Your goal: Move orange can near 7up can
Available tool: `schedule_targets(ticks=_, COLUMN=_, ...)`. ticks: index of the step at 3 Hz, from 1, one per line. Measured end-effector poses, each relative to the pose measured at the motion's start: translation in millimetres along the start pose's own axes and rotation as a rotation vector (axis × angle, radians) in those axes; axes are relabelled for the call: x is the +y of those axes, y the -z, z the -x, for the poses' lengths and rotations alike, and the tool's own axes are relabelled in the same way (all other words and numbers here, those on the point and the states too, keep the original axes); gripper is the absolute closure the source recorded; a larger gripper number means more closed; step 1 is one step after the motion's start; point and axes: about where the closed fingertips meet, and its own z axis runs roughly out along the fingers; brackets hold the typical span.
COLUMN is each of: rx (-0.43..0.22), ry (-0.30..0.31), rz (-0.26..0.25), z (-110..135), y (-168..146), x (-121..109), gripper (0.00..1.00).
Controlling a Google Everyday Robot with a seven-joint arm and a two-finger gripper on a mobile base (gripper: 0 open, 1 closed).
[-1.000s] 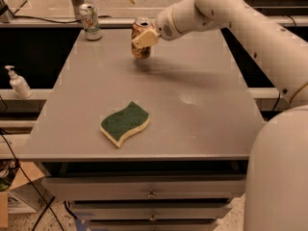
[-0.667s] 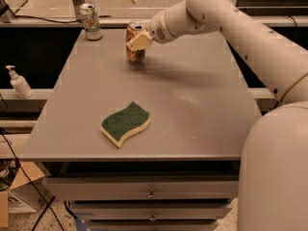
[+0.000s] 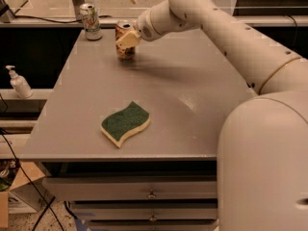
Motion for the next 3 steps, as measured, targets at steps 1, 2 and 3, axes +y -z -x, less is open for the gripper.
schedule_targets(ticks=1, rx=0.002, ry=0.03, rz=-0.004, z=13.7, y=-19.0, x=-6.8, gripper=1.0)
schedule_targets(ticks=2, rx=-0.009, ry=0.052, rz=-0.007, z=28.2, y=-33.9, x=-13.7, gripper=0.87)
schedule_targets(ticks=3, rx=-0.016, ry=0.058, rz=-0.001, z=38.6, y=-49.1, x=-21.6, gripper=0.7)
